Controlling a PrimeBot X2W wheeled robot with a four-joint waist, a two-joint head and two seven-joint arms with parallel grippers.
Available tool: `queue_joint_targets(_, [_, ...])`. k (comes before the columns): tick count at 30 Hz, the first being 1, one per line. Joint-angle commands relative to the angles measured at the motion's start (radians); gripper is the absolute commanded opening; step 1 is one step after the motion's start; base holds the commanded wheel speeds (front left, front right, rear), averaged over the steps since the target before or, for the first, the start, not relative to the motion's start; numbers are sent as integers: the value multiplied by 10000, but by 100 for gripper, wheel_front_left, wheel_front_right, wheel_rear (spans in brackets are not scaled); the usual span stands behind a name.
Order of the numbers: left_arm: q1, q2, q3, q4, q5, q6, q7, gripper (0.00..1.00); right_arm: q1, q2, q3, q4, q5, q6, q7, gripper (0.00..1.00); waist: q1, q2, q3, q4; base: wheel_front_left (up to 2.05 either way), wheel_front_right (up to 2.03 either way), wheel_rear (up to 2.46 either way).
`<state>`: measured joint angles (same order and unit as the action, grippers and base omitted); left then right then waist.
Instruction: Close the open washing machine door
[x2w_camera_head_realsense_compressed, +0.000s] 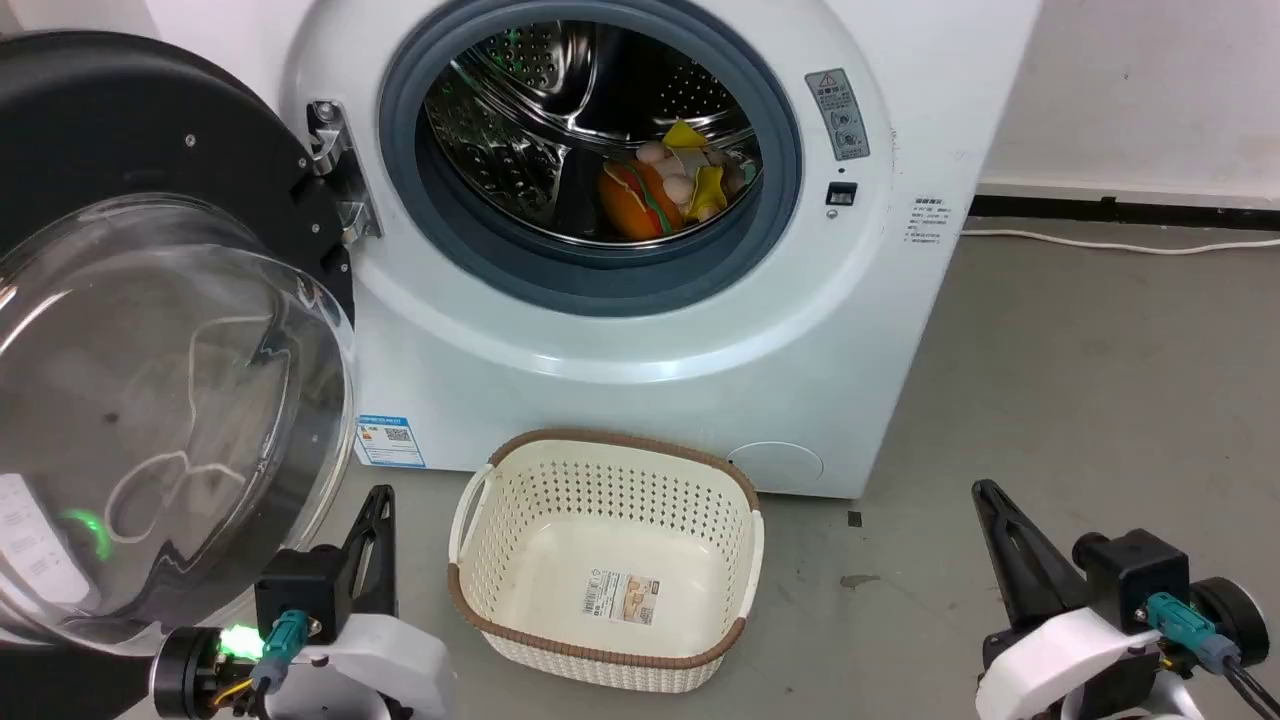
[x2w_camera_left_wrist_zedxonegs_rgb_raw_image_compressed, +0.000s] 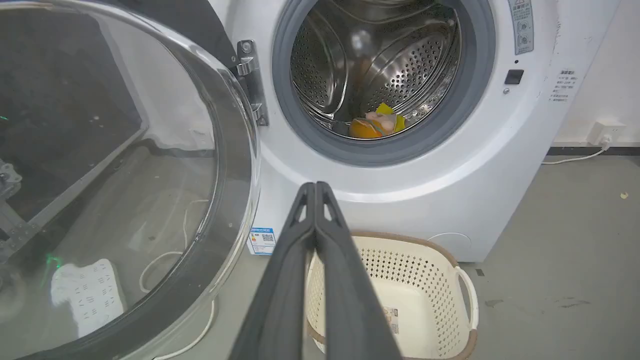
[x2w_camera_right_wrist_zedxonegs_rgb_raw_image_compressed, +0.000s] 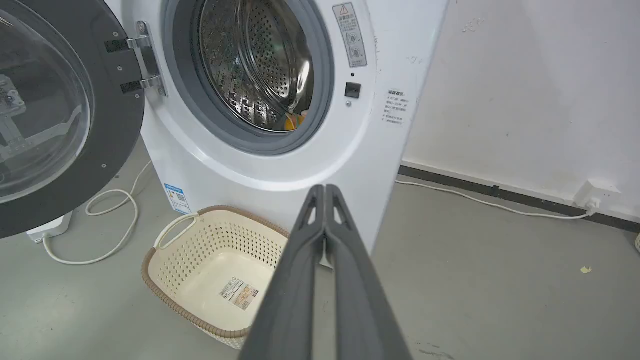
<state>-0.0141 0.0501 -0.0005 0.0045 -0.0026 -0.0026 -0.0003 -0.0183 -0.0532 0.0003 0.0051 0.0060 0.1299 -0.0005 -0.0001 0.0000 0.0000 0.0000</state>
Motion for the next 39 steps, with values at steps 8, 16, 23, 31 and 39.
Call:
queue_joint_targets(8, [141, 1, 5, -45, 26, 26, 3, 0, 183, 30, -3, -51, -60, 8, 5, 0, 1, 0, 0, 0, 0, 0, 0])
queue_joint_targets(16, [141, 1, 5, -45, 26, 26, 3, 0, 183, 30, -3, -51, -60, 8, 5, 0, 1, 0, 0, 0, 0, 0, 0])
queue_joint_targets(23, [141, 1, 5, -45, 26, 26, 3, 0, 183, 30, -3, -51, -60, 8, 5, 0, 1, 0, 0, 0, 0, 0, 0])
queue_joint_targets(31, [141, 1, 5, -45, 26, 26, 3, 0, 183, 30, -3, -51, -60, 8, 5, 0, 1, 0, 0, 0, 0, 0, 0])
queue_joint_targets(39, [-11, 0, -59, 3, -40, 16, -110, 100, -24, -1, -17, 73, 149, 0, -109, 100, 1, 0, -10, -2, 0, 0, 0])
